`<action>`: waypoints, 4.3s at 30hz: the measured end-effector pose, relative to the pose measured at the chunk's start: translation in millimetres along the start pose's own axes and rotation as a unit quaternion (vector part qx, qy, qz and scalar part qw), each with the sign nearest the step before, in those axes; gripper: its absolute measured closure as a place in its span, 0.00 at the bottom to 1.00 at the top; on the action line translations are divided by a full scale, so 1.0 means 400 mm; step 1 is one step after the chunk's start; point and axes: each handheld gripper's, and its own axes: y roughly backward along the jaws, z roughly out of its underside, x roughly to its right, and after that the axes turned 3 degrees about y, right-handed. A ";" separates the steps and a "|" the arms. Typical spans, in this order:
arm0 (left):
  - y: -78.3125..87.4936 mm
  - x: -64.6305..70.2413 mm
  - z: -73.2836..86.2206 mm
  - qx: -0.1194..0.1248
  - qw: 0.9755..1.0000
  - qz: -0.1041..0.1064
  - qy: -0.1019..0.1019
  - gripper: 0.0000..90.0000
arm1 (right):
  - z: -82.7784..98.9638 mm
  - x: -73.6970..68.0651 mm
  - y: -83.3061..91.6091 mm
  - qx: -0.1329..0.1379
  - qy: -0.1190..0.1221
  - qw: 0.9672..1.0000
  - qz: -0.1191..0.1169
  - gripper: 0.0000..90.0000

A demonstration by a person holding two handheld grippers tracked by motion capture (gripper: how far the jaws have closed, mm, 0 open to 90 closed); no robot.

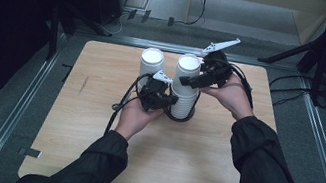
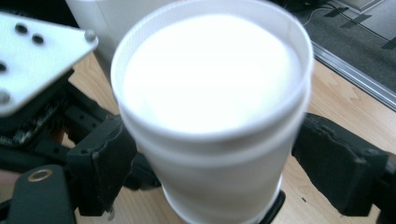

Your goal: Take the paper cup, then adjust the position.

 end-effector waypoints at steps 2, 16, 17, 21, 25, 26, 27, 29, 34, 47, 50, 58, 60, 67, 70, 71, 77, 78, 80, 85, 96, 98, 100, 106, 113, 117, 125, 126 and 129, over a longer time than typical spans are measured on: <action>0.000 0.001 0.000 0.000 1.000 0.000 -0.001 1.00 | -0.014 -0.008 -0.007 -0.006 0.009 1.000 0.011 0.15; 0.001 -0.001 0.001 0.000 1.000 -0.003 -0.001 1.00 | -0.051 -0.030 -0.022 -0.022 0.039 0.998 0.048 0.25; 0.001 -0.001 0.001 0.000 1.000 -0.003 -0.002 1.00 | -0.052 -0.031 -0.022 -0.023 0.040 0.998 0.049 0.25; 0.002 -0.001 0.001 0.000 1.000 -0.003 -0.001 0.99 | -0.056 -0.032 -0.022 -0.029 0.041 0.998 0.048 0.25; 0.002 0.000 0.001 0.000 1.000 -0.003 -0.003 0.98 | -0.061 -0.033 -0.021 -0.038 0.046 0.997 0.050 0.25; 0.001 -0.001 0.001 0.000 1.000 -0.002 -0.001 0.98 | -0.062 -0.033 -0.022 -0.039 0.051 0.997 0.050 0.25; 0.001 -0.001 0.001 0.000 1.000 -0.002 0.000 0.98 | -0.064 -0.034 -0.022 -0.042 0.051 0.997 0.050 0.25; 0.001 -0.001 0.000 0.000 1.000 -0.001 0.000 0.98 | -0.065 -0.034 -0.022 -0.042 0.051 0.997 0.050 0.25; 0.001 -0.001 0.001 0.000 1.000 0.000 0.001 0.98 | -0.068 -0.036 -0.023 -0.048 0.051 0.996 0.053 0.25; 0.004 -0.005 -0.002 0.005 1.000 0.007 0.001 0.96 | -0.122 -0.042 0.044 -0.024 0.050 0.997 0.047 0.26; 0.006 -0.005 -0.001 0.003 1.000 0.007 0.000 0.96 | -0.136 -0.045 0.066 -0.021 0.043 0.998 0.042 0.26; 0.007 -0.008 -0.001 0.005 1.000 0.020 0.005 0.94 | -0.170 -0.063 0.121 -0.012 0.055 0.997 0.048 0.26; 0.009 -0.009 -0.001 0.000 1.000 0.021 0.000 0.94 | -0.180 -0.068 0.141 -0.009 0.057 0.997 0.051 0.26; 0.010 -0.009 -0.002 -0.006 1.000 0.028 -0.003 0.93 | -0.214 -0.095 0.215 -0.001 0.080 0.995 0.054 0.26; 0.017 -0.008 -0.002 -0.006 0.999 0.038 -0.001 0.91 | -0.218 -0.097 0.246 0.005 0.079 0.996 0.048 0.26; 0.021 -0.007 -0.002 -0.005 0.999 0.043 -0.001 0.90 | -0.215 -0.098 0.256 0.007 0.078 0.996 0.046 0.26; 0.040 0.000 -0.001 -0.008 0.998 0.065 -0.018 0.84 | -0.176 -0.112 0.302 0.024 0.080 0.996 0.033 0.26; 0.043 0.001 -0.002 -0.009 0.997 0.069 -0.021 0.82 | -0.166 -0.115 0.308 0.024 0.079 0.996 0.028 0.26; 0.049 0.006 -0.002 -0.011 0.997 0.072 -0.031 0.79 | -0.144 -0.124 0.315 0.018 0.085 0.996 0.024 0.26; 0.066 0.014 0.001 -0.018 0.994 0.093 -0.046 0.60 | -0.077 -0.135 0.332 0.014 0.080 0.997 0.016 0.26; 0.090 -0.002 0.031 -0.016 0.991 0.114 -0.067 0.45 | 0.047 -0.139 0.307 0.007 0.075 0.997 0.000 0.26; 0.092 -0.003 0.035 -0.016 0.991 0.116 -0.068 0.45 | 0.055 -0.139 0.304 0.007 0.074 0.997 -0.003 0.26; 0.099 -0.004 0.044 -0.015 0.990 0.114 -0.080 0.43 | 0.077 -0.140 0.292 0.006 0.078 0.997 -0.005 0.26; 0.111 -0.008 0.067 -0.017 0.989 0.117 -0.092 0.42 | 0.125 -0.137 0.272 0.005 0.070 0.997 -0.011 0.26; 0.111 -0.008 0.097 -0.018 0.988 0.122 -0.096 0.44 | 0.171 -0.139 0.241 0.007 0.068 0.997 -0.020 0.26; 0.110 -0.008 0.108 -0.021 0.986 0.128 -0.101 0.45 | 0.187 -0.139 0.228 0.011 0.073 0.997 -0.026 0.26; 0.104 -0.009 0.132 -0.040 0.986 0.138 -0.090 0.48 | 0.235 -0.138 0.178 0.008 0.070 0.997 -0.042 0.26; 0.102 -0.010 0.136 -0.039 0.985 0.137 -0.092 0.48 | 0.241 -0.138 0.171 0.006 0.069 0.997 -0.042 0.26; 0.101 -0.016 0.146 -0.032 0.986 0.135 -0.098 0.47 | 0.261 -0.134 0.151 0.006 0.063 0.997 -0.049 0.26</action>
